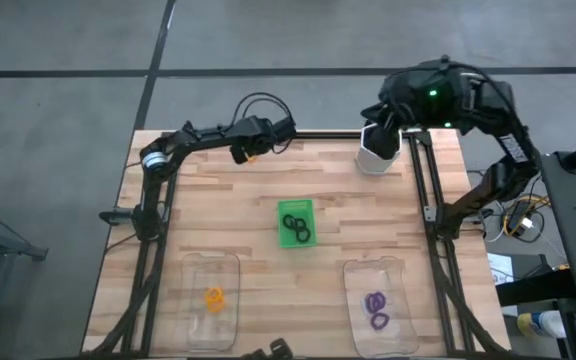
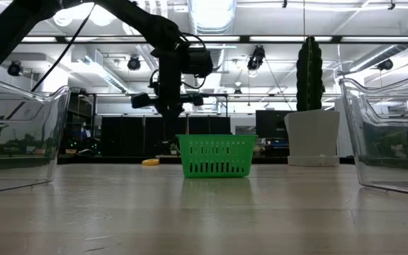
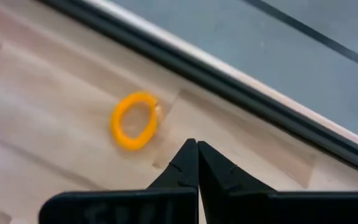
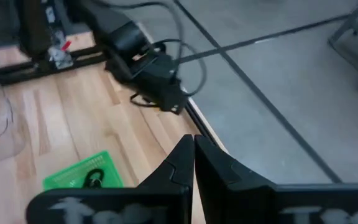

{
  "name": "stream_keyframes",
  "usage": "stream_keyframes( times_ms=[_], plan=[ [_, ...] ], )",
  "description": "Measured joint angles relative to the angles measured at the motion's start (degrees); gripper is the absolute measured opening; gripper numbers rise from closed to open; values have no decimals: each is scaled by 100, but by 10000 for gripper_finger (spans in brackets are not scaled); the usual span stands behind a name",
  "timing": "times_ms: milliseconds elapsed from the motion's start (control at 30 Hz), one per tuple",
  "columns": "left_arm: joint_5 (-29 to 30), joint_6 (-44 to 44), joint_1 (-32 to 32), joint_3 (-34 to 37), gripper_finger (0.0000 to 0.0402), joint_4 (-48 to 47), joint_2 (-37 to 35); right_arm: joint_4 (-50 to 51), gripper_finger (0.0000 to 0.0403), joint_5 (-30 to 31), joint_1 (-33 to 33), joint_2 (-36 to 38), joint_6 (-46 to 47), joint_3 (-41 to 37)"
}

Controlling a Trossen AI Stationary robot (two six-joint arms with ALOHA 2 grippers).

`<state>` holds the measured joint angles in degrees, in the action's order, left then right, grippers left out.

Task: Sort spring keychains
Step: Put the yellow spring keychain into the left transparent bin

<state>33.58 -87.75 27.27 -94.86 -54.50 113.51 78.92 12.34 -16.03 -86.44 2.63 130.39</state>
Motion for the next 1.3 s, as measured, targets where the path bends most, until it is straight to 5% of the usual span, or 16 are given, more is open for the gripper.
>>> stream_keyframes(
  times_ms=[600,1300],
  plan=[
    [-452,-2181,-84,1071,0,29,2,491,9,-28,-25,413,163,-4],
    [-286,-2865,227,1432,0,708,2,657,9,-26,-27,604,-17,-15]
  ],
)
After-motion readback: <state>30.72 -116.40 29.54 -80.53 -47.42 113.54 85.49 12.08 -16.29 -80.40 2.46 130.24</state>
